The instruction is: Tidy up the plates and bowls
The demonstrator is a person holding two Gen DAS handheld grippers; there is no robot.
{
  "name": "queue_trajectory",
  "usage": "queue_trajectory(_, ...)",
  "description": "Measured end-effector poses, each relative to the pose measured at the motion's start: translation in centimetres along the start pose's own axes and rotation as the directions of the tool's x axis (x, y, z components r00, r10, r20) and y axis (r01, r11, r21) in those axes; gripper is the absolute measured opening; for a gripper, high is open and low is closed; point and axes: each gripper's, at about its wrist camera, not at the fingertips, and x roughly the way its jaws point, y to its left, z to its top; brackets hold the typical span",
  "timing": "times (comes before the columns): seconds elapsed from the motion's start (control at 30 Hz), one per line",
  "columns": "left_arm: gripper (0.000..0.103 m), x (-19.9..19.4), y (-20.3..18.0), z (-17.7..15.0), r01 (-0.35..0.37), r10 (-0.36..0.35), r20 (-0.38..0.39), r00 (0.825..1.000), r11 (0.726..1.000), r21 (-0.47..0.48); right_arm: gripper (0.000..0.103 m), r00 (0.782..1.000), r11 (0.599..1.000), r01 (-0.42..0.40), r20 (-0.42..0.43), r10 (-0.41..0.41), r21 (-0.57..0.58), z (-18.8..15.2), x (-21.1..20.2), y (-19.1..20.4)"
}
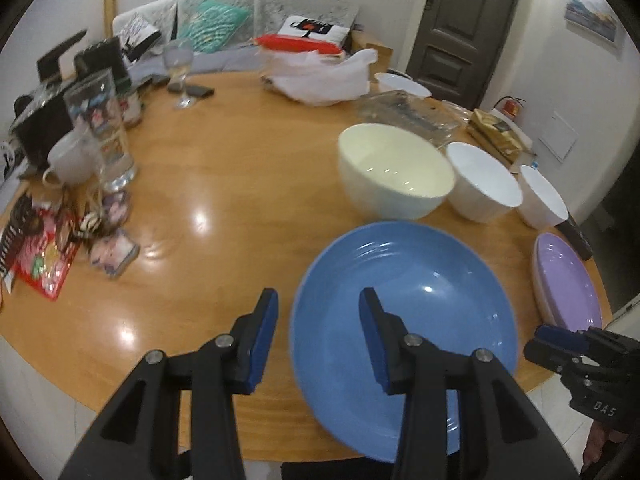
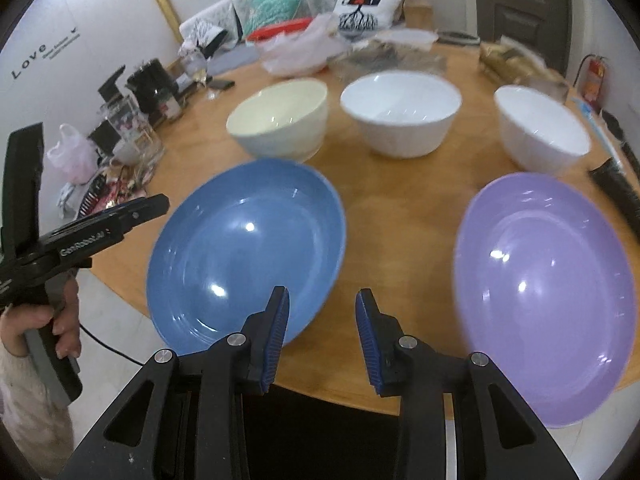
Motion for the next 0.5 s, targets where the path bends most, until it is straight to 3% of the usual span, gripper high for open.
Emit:
queue_trajectory(0.33,0.037,2.0,1.4,-1.3,0.007,-0.008,-0.046,0.999,1.0,-0.024,0.029,0.998,1.0,0.02,-0.058,-0.021,-0.018,0.0,2.5,0.7)
queue_trajectory(0.5,0.018,2.7,1.5,-1.6,0.018,-0.02,-0.067,0.998,0.999,-0.028,0.026,0.998,0.999,0.023,-0.062,-0.025,-0.033,0.2,2.9,1.0)
